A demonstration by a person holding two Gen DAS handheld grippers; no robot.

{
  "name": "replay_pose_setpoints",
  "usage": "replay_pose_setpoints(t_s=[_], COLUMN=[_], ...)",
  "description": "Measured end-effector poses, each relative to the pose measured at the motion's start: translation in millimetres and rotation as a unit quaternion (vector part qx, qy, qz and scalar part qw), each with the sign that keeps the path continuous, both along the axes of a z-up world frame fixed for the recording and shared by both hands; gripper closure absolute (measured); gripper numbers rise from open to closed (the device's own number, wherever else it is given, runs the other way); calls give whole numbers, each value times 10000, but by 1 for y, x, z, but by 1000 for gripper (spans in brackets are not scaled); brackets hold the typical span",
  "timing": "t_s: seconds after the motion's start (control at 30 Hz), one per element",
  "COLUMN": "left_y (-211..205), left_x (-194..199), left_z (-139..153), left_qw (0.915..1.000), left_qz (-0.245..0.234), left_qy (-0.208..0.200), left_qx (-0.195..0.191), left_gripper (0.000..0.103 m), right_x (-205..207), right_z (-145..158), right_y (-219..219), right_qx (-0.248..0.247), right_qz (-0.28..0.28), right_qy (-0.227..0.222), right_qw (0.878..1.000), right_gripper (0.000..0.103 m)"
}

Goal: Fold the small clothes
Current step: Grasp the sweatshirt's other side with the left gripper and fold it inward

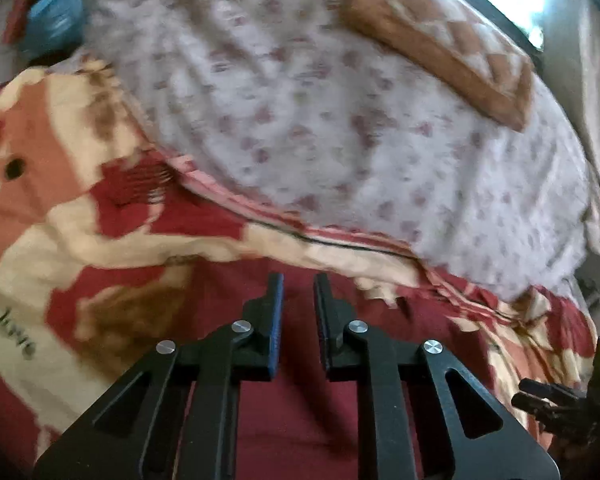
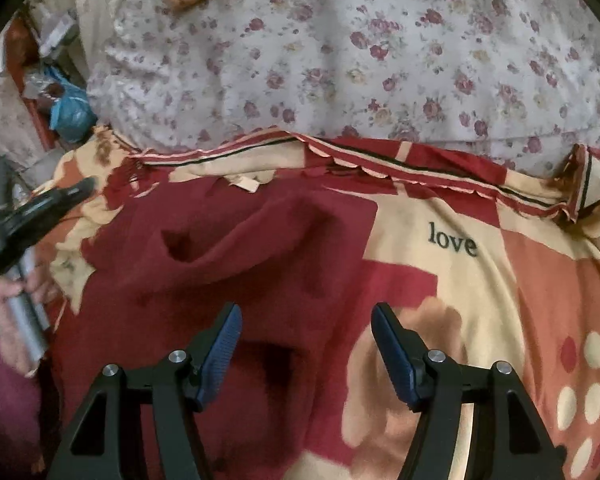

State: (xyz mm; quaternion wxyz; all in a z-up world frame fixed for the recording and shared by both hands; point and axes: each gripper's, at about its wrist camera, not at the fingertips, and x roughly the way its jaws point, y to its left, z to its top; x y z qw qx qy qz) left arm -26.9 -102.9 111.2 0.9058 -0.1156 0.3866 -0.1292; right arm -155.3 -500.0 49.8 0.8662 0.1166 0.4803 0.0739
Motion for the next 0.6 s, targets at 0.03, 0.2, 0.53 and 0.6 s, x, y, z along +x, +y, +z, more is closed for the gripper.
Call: replay_pose_setpoints(t_s=[0.03, 0.2, 0.53, 0.6], left_y=[7, 23, -29, -38], left_x=[1, 0, 5, 10], left_z=[-8, -34, -67, -72], left_qw=[9999, 9956, 9860, 9889], left_qz=[39, -156, -632, -503], left_qy=[155, 692, 1449, 1344], left_qx=[21, -605, -539, -390], left_gripper=[89, 85, 31, 31], right_x=[6, 18, 13, 10], right_z=[-4, -5, -4, -2], right_y=[1, 18, 38, 36], right_qx=[-14, 211, 205, 229], right_qz=[-46, 56, 296, 283], right_qy=[71, 113, 137, 100], right_qw=[10000, 9997, 9993, 9993], right_gripper=[37, 37, 37, 37])
